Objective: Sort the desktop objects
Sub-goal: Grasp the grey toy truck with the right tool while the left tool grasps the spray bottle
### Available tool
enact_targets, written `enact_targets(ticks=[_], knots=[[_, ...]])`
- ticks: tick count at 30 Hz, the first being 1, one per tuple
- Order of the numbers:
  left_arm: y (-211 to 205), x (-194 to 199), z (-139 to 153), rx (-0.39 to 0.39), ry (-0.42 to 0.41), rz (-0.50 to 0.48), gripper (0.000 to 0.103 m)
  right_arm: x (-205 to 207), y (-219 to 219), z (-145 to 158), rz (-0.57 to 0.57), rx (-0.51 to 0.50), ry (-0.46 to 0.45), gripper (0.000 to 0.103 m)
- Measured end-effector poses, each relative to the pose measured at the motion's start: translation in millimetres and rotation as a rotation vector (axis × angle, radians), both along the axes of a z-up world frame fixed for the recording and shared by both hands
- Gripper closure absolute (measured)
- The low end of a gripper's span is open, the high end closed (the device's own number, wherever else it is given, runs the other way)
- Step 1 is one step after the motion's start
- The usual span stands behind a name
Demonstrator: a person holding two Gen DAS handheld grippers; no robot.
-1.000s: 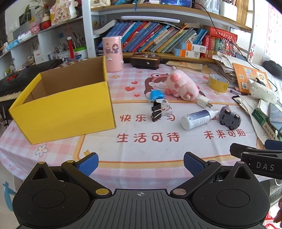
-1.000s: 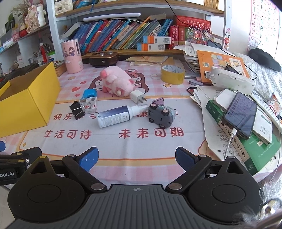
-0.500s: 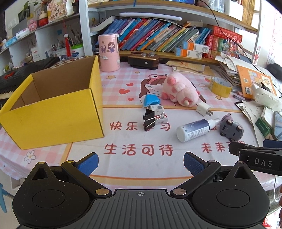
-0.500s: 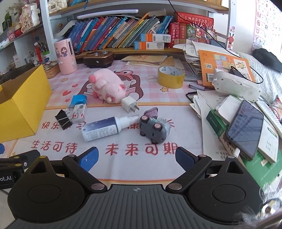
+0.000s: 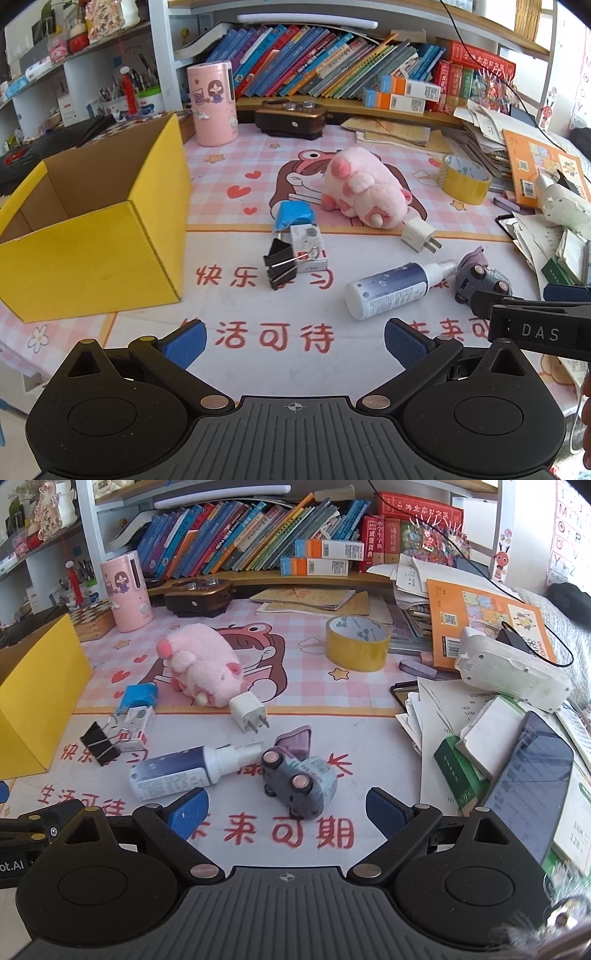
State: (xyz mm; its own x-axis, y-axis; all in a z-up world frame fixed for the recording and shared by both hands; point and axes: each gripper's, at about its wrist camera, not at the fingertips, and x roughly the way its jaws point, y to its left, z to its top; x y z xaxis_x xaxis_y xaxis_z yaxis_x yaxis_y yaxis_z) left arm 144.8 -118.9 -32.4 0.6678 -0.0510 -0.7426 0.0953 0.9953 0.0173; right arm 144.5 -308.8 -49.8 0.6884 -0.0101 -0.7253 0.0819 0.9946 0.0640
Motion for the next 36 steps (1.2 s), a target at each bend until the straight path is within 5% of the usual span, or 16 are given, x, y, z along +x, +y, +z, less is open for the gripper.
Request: enact_targets(ticks=[11, 17, 21, 29, 36], knots=[[-22, 19, -8, 0.018, 0.032, 0.024, 0.000, 31, -19, -12, 0.050, 0.014, 0.040, 0.012], [-31, 29, -9, 0.032, 0.042, 0.019, 0.000, 48, -18, -24, 0.111, 0.014, 0.098, 0.026], [-42, 38, -11, 0.054, 0.047, -0.030, 0.000, 54, -21, -27, 0.142, 0.019, 0.115, 0.052], [-68, 58, -22, 0.099, 0.052, -0.180, 0.004, 59, -39, -21, 0.132, 0.041, 0.098, 0.054], [-93, 69, -44, 0.225, 0.058, -0.319, 0.009, 61, -43, -24, 0.135, 0.044, 0.106, 0.053]])
